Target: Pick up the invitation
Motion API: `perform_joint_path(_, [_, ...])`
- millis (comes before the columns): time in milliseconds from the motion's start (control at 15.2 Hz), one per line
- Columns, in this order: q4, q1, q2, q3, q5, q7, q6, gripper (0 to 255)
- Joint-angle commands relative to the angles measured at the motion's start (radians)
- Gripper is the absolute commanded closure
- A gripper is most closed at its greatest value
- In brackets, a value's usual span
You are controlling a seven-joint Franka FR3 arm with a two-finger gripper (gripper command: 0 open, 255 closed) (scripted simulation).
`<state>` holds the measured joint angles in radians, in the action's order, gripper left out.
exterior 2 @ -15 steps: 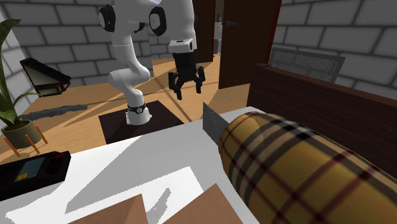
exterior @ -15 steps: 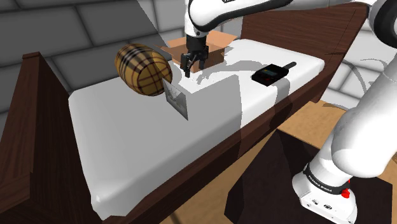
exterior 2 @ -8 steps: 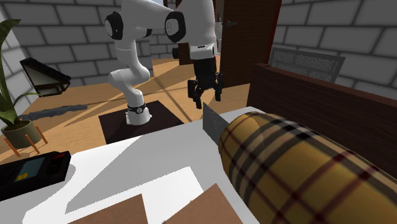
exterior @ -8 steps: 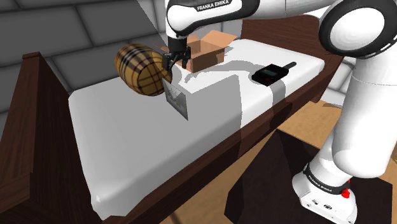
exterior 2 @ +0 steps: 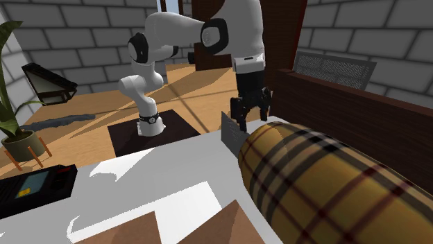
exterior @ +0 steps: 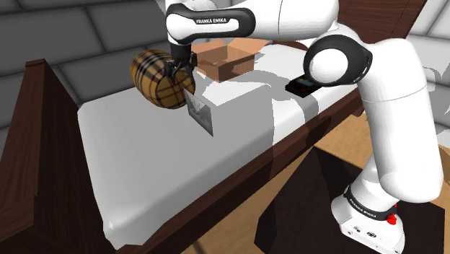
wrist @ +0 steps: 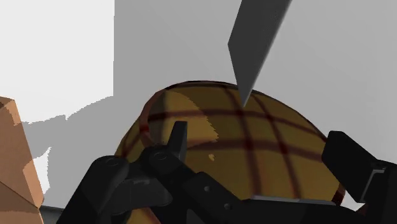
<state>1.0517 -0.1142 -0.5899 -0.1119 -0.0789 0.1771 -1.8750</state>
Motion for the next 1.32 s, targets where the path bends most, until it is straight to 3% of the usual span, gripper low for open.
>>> perform_joint_path(0, [-0.002, 0.0, -0.014, 0.001, -0.001, 0.0, -0.016, 0])
perform_joint_path(462, [0.095, 0.005, -0.001, 0.001, -0.001, 0.003, -0.1, 0])
perform_joint_path(528, [0.088, 0.004, -0.004, 0.001, -0.001, 0.003, -0.096, 255])
perform_joint_path(1254, [0.063, 0.004, -0.004, 0.001, -0.001, 0.002, -0.071, 255])
